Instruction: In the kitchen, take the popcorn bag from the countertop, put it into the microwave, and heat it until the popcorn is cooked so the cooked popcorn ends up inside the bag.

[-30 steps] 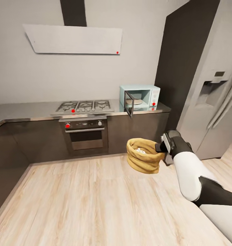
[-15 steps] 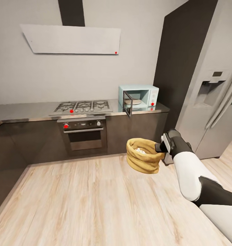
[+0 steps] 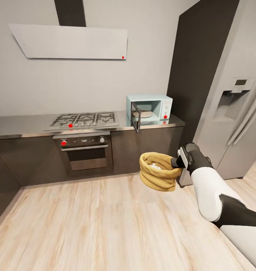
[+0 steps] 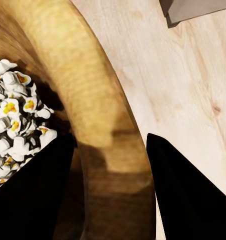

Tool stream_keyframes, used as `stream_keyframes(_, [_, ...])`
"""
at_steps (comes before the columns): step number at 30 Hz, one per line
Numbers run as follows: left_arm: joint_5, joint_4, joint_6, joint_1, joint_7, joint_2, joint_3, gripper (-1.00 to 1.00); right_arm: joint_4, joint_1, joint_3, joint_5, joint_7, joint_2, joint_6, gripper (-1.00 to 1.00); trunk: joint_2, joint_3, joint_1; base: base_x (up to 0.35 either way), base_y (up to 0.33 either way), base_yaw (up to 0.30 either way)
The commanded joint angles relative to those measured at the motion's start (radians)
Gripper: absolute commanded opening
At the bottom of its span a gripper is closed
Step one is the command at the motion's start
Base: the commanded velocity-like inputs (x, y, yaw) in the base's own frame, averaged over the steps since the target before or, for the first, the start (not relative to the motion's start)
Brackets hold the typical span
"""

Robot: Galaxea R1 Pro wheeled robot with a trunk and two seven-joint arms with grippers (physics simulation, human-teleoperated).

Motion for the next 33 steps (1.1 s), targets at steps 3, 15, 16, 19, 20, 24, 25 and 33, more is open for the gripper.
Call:
stream_keyframes(3, [0.004,-0.001,-0.002,0.000,0.002,0.000,0.000,1.00,-0.001,-0.001,-0.007,0.005,0.003,0.003,0.002,-1.00,-0.001,-0.001,0.000,0.241,-0.187,0.000])
stream_keyframes(15, [0.005,-0.001,0.001,0.000,0.002,0.003,0.000,1.00,-0.001,-0.001,-0.007,0.003,0.005,0.004,0.002,-1.00,-0.001,-0.001,0.000,0.284,-0.140,0.000])
stream_keyframes(16, [0.005,-0.001,0.001,0.000,0.002,0.003,0.000,1.00,-0.001,-0.001,-0.007,0.003,0.005,0.003,0.002,-1.00,-0.001,-0.001,0.000,0.296,-0.124,0.000])
stream_keyframes(19, [0.005,-0.001,0.001,0.000,0.002,0.003,0.000,1.00,-0.001,-0.001,-0.007,0.004,0.004,0.003,0.002,-1.00,-0.001,-0.001,0.000,0.296,-0.124,0.000])
stream_keyframes(20, [0.005,-0.001,0.001,0.000,0.002,0.003,0.000,1.00,-0.001,-0.001,-0.007,0.005,0.003,0.004,0.002,-1.00,-0.001,-0.001,0.000,0.296,-0.124,0.000])
stream_keyframes(24, [0.005,-0.001,0.001,0.000,0.002,0.003,0.000,1.00,-0.001,-0.001,-0.007,0.004,0.004,0.006,-0.007,-1.00,-0.001,-0.001,0.000,0.296,-0.123,0.000])
stream_keyframes(25, [0.005,-0.001,0.001,0.000,0.002,0.003,0.000,1.00,0.000,-0.001,-0.007,0.003,0.004,0.008,-0.011,-1.00,-0.001,-0.001,0.000,0.296,-0.122,0.000])
stream_keyframes(33, [0.005,-0.001,0.000,0.000,0.002,0.001,0.001,1.00,-0.001,-0.001,-0.005,0.003,-0.001,0.006,-0.002,-1.00,-0.001,-0.001,0.000,0.296,-0.120,0.000])
